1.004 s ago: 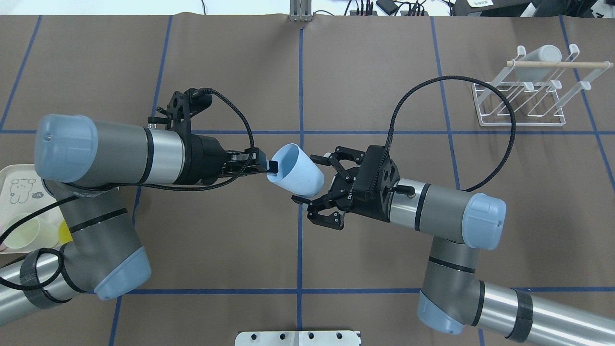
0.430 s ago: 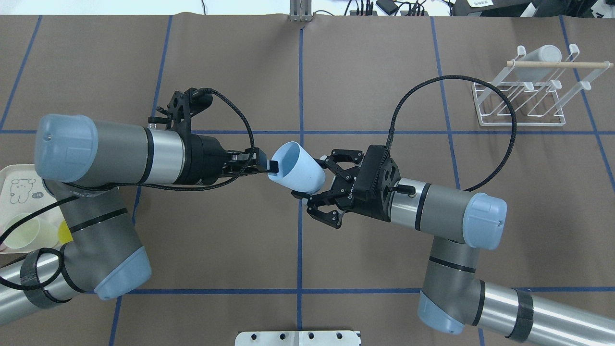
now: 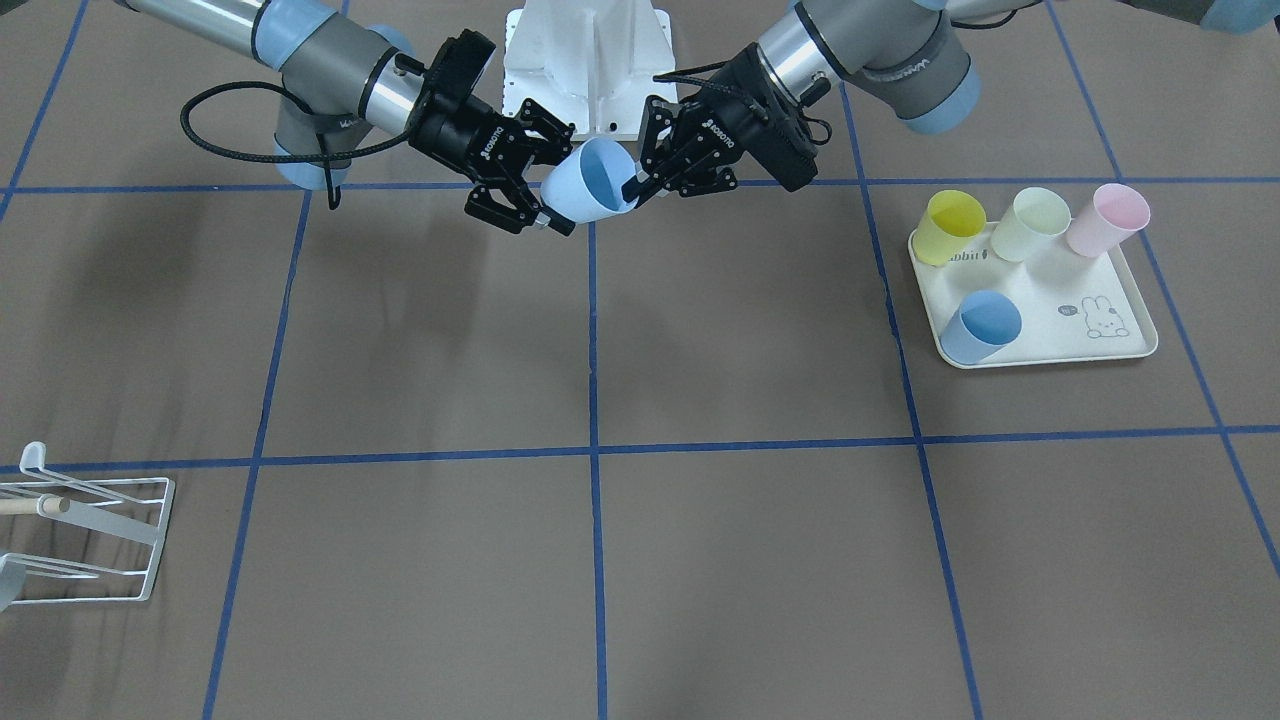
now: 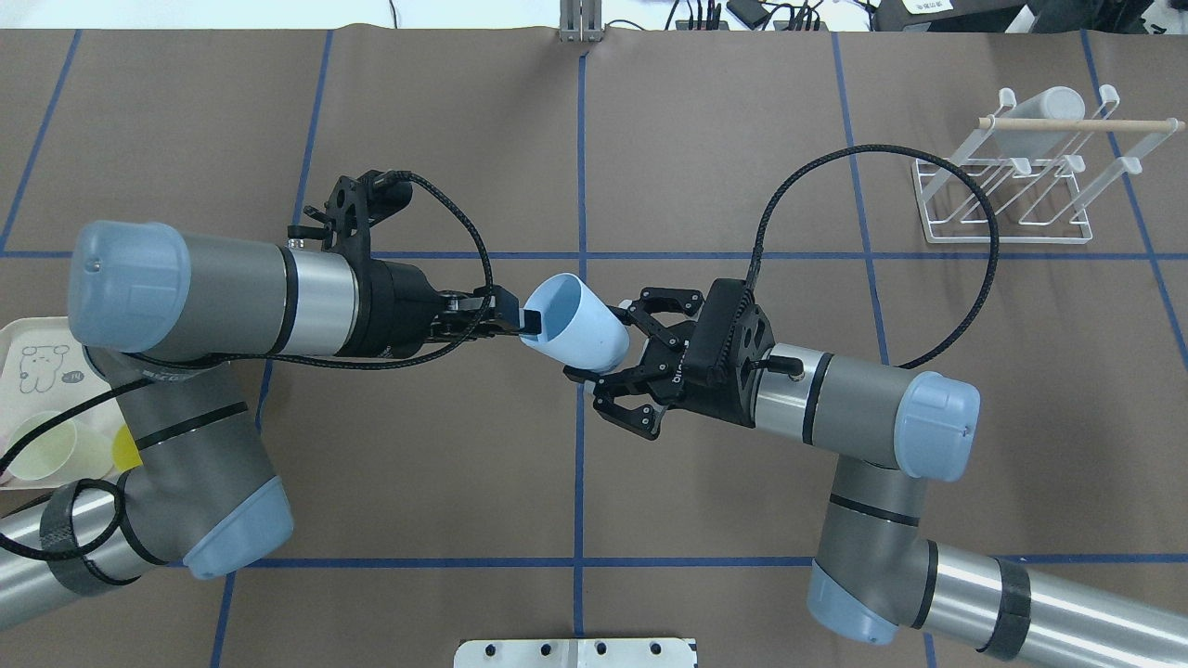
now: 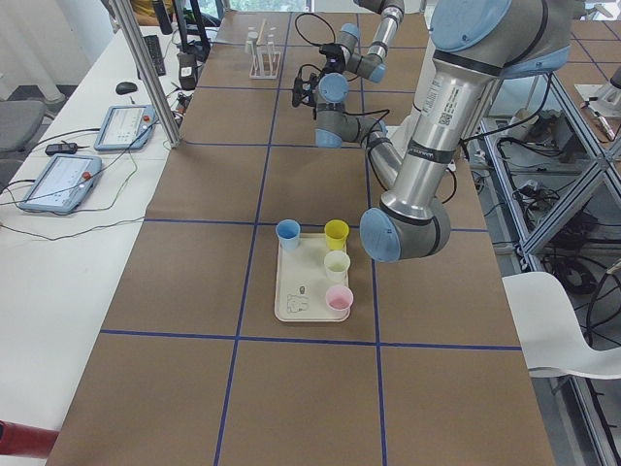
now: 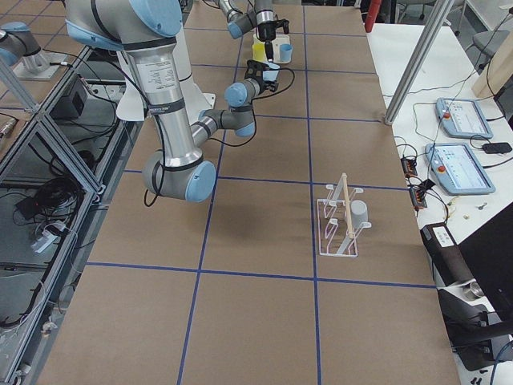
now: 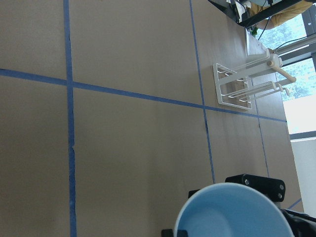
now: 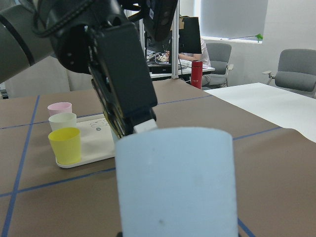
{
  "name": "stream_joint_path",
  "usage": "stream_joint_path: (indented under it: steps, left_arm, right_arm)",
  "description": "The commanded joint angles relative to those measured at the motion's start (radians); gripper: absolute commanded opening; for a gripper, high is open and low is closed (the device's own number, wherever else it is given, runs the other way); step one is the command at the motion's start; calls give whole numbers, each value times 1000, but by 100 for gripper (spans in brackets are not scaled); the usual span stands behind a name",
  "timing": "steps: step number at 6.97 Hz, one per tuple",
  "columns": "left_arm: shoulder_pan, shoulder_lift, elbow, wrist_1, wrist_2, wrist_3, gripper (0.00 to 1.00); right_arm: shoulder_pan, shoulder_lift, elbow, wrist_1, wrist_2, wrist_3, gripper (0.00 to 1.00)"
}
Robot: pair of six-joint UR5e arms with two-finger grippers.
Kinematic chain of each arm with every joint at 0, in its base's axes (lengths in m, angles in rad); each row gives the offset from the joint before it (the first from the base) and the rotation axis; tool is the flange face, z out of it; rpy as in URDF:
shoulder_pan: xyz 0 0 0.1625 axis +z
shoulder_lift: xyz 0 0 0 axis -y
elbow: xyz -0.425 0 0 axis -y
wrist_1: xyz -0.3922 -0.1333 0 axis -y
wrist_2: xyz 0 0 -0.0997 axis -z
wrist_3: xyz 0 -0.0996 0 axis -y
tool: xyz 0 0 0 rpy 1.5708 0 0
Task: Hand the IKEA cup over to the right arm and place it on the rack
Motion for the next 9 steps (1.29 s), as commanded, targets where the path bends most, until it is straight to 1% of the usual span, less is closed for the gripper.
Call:
stream_joint_path:
  steps: [1,2,3,4,5,6,7,8,9]
  left_arm:
    - [-7,1,-5,-17,1,5,100]
    - [-21,4,-8,-8,-1,11,100]
    - [-61,36,-10,4,-10,47,100]
    - [-107,53,-22,112,-37,165,100]
    - [-147,55,-59,285,-39,289,100]
    - [-196,70,-100,439,-35,437,100]
    - [-246,143,-144,489,-32,579,100]
    - [-311,249,-186,488,-36,738,100]
    - [-381,321,-200,486,-42,881,100]
  right_arm:
    - [2,-6,-1,-1,-1,-3,44]
    - [14,-8,-1,-9,0,-5,44]
    - [42,-11,-5,-24,5,-5,44]
    - [76,-14,1,-98,11,-5,33]
    - [118,-15,5,-210,15,-11,33]
    - [164,-14,22,-336,38,-49,33]
    - [220,-15,59,-471,79,-115,33]
    - [279,-15,132,-657,109,-194,33]
    - [328,-14,219,-873,111,-303,33]
